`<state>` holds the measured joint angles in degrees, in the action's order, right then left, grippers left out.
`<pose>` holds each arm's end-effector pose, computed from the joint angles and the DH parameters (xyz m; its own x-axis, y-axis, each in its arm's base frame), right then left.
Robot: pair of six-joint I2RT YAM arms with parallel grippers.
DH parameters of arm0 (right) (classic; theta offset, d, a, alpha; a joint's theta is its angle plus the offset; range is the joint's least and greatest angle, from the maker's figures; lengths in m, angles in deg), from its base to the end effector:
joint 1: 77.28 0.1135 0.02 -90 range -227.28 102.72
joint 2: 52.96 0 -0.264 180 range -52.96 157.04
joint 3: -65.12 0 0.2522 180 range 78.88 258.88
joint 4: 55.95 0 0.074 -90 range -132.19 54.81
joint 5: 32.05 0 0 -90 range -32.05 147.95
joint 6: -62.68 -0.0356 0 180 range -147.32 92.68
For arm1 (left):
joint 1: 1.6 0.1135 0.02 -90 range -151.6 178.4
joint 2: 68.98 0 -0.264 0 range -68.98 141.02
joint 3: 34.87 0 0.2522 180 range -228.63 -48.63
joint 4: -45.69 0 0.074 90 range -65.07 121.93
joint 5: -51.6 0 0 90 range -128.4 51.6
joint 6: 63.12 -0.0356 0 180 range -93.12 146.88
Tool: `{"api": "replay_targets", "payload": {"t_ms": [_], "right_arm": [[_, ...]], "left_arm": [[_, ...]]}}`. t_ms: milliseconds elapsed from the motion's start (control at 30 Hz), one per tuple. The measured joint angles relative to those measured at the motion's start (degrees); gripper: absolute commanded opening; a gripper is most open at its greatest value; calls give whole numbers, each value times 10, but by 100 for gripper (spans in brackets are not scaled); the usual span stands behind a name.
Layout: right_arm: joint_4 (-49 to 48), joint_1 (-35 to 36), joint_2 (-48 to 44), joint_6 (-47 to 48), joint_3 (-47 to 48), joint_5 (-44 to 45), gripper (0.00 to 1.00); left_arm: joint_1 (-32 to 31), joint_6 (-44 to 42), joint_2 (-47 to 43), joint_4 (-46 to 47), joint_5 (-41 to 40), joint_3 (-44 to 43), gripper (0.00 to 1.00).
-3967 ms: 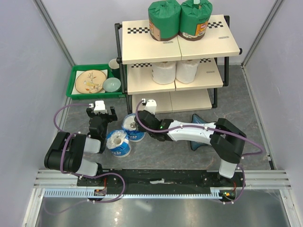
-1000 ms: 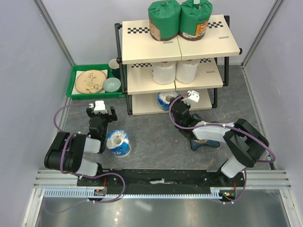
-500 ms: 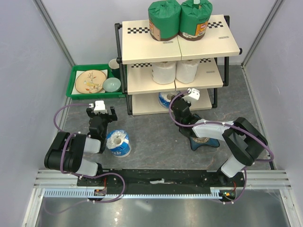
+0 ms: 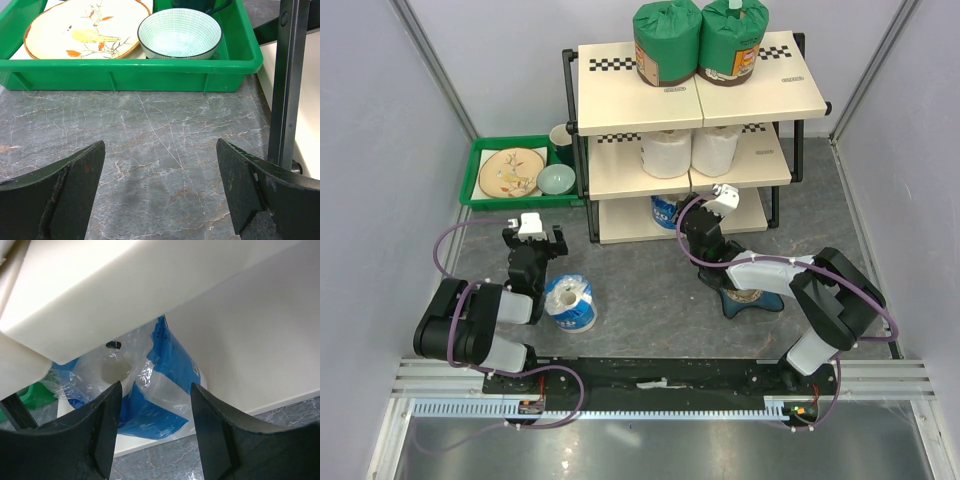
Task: Place and organize the paper towels onto the shelf
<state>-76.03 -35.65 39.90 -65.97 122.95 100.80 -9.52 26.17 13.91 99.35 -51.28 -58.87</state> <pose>0.2675 0.2054 0.2066 -0.1480 0.4810 -0.8641 0.1236 0.8759 0.4664 0.2248 -0.0233 0.1496 -0.0913 0.0249 -0.9955 -0.0844 0.9959 0.0327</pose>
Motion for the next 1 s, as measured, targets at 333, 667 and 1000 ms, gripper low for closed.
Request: {"api": "replay_targets", "payload": {"t_ms": [333,667,1000], "right_arm": [[-11,0,-45,24,-17,-47,76],[-26,25,-184,49,-90,-164,79],[204,236,3,88,169,-298,85]], "left_arm": [[0,0,0,0,0,0,99],[0,0,0,0,0,0,99],[0,0,0,0,0,0,99]]}}
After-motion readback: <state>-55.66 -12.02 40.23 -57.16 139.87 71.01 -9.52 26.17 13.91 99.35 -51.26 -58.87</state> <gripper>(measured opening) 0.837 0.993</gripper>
